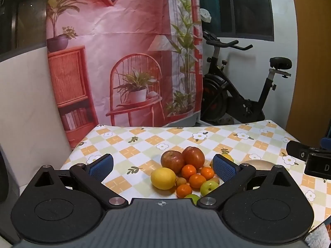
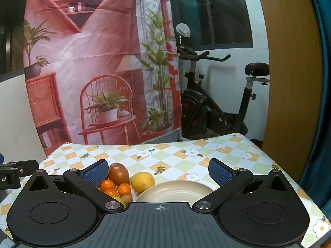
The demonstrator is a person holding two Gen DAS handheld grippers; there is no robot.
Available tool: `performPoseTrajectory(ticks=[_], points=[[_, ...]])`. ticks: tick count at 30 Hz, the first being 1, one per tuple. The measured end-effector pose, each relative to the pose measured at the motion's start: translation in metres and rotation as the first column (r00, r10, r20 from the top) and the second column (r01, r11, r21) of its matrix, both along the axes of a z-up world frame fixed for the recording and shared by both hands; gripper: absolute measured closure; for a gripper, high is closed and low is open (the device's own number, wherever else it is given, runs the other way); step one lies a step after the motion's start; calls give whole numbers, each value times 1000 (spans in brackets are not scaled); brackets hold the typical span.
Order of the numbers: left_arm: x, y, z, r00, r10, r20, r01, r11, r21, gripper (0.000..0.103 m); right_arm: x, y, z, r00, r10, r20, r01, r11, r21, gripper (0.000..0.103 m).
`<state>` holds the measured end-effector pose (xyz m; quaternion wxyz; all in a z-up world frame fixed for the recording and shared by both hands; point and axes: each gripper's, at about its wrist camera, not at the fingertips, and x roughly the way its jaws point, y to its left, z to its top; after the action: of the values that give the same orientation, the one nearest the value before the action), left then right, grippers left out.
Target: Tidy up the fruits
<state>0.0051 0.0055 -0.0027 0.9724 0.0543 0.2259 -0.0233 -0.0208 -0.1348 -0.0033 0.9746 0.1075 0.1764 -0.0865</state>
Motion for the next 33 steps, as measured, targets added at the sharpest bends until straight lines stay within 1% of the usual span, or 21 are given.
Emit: performPoseTrajectory(ticks=[33], points=[[-1, 1, 0, 1000, 11, 14, -11, 1000, -13, 0, 2, 0, -1, 1000, 4, -6, -4, 1000, -3, 0]])
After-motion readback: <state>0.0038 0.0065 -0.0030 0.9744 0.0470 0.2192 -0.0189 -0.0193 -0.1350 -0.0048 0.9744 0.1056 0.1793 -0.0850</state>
